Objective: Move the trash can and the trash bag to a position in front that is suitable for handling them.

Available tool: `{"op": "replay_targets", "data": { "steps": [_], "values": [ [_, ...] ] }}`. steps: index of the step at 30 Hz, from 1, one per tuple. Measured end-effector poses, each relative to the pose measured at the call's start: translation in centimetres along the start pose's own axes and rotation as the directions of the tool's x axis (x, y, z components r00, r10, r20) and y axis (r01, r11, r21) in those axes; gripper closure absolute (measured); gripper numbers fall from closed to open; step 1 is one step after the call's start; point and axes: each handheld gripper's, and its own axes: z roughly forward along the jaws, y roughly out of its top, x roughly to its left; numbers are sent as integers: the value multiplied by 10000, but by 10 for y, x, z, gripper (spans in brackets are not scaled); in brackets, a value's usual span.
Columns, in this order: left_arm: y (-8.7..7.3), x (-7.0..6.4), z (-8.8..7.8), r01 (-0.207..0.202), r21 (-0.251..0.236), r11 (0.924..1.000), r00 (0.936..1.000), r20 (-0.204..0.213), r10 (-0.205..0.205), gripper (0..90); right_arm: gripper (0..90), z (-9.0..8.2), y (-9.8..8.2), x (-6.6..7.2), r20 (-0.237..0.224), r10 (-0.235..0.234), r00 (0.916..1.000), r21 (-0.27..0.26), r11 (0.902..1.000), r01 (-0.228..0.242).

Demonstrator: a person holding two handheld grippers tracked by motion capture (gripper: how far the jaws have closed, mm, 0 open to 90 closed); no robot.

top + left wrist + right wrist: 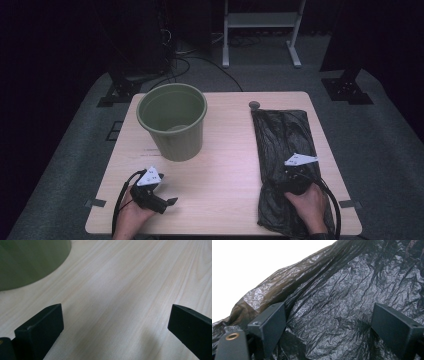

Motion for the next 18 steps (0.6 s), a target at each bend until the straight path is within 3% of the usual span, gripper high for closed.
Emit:
{"op": "replay_targets", "data": {
  "steps": [13,18],
  "values": [
    [23,10,-34,479,-981,9940,9988,-22,-483,0,112,0,0,0,-9,-11,10000,-1,10000,11],
    [29,12,-46,696,-988,9927,9976,6,-699,0,112,0,0,0,-11,-12,10000,-1,10000,12]
  ]
}}
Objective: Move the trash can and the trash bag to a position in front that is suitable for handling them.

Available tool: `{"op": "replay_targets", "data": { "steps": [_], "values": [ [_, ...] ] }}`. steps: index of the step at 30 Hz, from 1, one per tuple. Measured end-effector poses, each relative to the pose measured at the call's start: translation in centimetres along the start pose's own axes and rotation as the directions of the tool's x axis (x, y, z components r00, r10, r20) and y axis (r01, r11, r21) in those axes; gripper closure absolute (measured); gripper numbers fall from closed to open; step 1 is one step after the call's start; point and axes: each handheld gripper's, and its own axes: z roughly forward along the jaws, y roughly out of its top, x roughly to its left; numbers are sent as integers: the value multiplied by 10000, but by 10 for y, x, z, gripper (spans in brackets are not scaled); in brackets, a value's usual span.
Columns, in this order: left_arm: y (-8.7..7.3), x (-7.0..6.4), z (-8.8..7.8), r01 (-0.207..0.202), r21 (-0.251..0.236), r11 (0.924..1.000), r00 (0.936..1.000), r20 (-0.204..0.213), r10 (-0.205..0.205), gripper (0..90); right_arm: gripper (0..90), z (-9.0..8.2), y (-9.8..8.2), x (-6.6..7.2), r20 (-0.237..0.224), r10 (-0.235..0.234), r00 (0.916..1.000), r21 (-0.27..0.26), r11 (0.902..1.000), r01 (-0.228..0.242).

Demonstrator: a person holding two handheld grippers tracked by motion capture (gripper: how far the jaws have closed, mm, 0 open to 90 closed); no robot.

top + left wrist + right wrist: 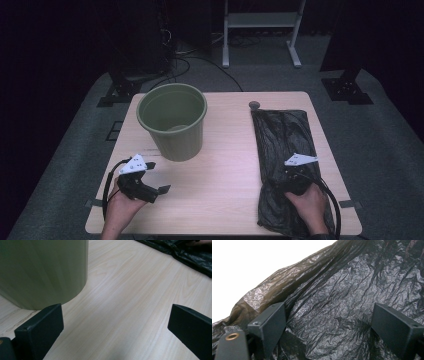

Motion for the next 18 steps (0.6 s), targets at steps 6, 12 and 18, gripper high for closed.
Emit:
{"op": "replay_targets", "data": {
  "steps": [6,12,18],
  "values": [
    [13,0,-15,168,-27,9999,9999,9,-168,0,112,0,0,0,0,6,10000,-9,10000,-6],
    [32,4,-28,281,-37,9996,9995,-105,-282,0,112,0,0,0,0,4,10000,-9,10000,-4],
    [49,7,-39,211,-22,9998,9994,-290,-212,0,112,0,0,0,2,1,10000,-8,10000,-1]
  ]
}}
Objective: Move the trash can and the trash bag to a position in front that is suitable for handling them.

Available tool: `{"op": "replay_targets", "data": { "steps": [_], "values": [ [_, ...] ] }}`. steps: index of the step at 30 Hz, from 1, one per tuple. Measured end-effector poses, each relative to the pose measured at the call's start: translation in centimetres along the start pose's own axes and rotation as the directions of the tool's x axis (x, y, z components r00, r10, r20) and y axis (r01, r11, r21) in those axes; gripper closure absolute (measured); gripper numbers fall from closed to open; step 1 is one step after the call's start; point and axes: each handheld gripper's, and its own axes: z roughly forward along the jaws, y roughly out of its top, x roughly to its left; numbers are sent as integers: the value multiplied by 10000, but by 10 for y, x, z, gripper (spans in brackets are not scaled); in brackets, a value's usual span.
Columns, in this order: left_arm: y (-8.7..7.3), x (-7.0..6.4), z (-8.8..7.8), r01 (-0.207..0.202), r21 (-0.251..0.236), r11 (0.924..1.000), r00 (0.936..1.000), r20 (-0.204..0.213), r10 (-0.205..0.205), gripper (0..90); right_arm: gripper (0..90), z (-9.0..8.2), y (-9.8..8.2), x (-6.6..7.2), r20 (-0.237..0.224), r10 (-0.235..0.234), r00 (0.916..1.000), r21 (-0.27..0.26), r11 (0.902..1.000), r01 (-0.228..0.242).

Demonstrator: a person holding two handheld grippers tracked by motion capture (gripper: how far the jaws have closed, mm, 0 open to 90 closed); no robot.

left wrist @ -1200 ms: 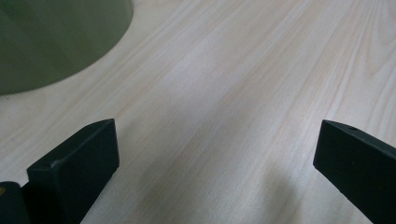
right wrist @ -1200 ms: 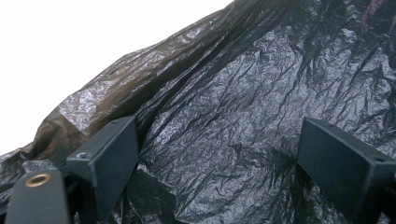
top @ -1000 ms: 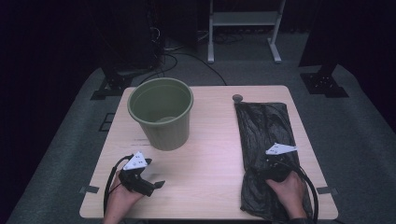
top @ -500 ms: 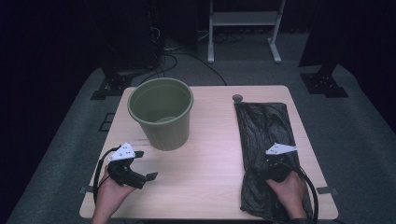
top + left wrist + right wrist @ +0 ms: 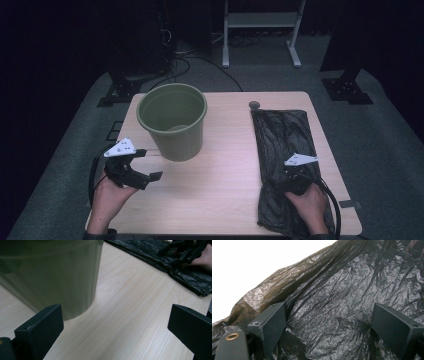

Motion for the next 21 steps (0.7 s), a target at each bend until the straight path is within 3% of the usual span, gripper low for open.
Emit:
{"op": "replay_targets", "data": {
  "steps": [13,21],
  "values": [
    [44,12,-23,-305,-375,9988,9995,-91,302,0,112,0,0,0,-1,7,10000,4,10000,-7],
    [71,26,-27,-504,-443,9977,9984,-284,492,0,113,0,0,0,-4,16,10000,2,10000,-16]
  ]
}}
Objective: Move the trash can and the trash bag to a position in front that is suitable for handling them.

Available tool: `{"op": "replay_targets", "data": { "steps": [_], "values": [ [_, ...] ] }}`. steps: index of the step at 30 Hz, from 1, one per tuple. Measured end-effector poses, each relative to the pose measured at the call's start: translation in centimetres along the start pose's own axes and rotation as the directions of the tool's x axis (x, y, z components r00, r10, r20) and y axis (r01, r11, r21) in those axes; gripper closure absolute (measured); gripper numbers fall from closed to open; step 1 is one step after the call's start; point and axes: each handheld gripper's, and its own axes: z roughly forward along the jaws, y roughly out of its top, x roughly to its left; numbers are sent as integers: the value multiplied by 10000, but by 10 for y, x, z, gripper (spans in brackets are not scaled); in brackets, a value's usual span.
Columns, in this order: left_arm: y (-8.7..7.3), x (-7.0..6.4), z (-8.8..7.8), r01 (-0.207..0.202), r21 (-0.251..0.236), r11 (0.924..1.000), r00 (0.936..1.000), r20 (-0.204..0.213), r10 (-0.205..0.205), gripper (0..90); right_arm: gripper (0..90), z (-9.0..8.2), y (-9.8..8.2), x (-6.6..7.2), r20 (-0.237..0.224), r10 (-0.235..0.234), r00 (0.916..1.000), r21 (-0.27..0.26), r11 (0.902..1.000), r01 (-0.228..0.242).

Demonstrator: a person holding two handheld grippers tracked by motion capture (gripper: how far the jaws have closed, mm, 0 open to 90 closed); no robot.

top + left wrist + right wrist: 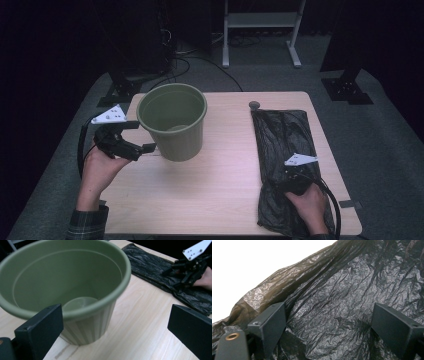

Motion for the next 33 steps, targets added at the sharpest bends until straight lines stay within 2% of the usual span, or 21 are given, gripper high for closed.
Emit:
{"op": "replay_targets", "data": {
  "steps": [6,13,21,24,29,33],
  "values": [
    [11,14,5,4,-10,10000,10000,-28,-4,0,113,0,0,0,0,-11,10000,-3,10000,11],
    [17,40,16,190,176,9997,9996,-214,-186,0,113,0,0,0,-3,-12,10000,1,10000,12],
    [18,63,27,320,418,9986,9983,-493,-299,0,113,0,0,0,-1,-9,10000,1,10000,9],
    [18,71,30,399,364,9985,9977,-559,-378,0,113,0,0,0,4,-9,10000,-2,10000,9],
    [14,82,38,586,555,9967,9962,-684,-548,0,113,0,0,0,0,-12,10000,3,10000,12],
    [12,88,43,573,618,9964,9963,-681,-530,0,113,0,0,0,2,-3,10000,-9,10000,3]
  ]
}}
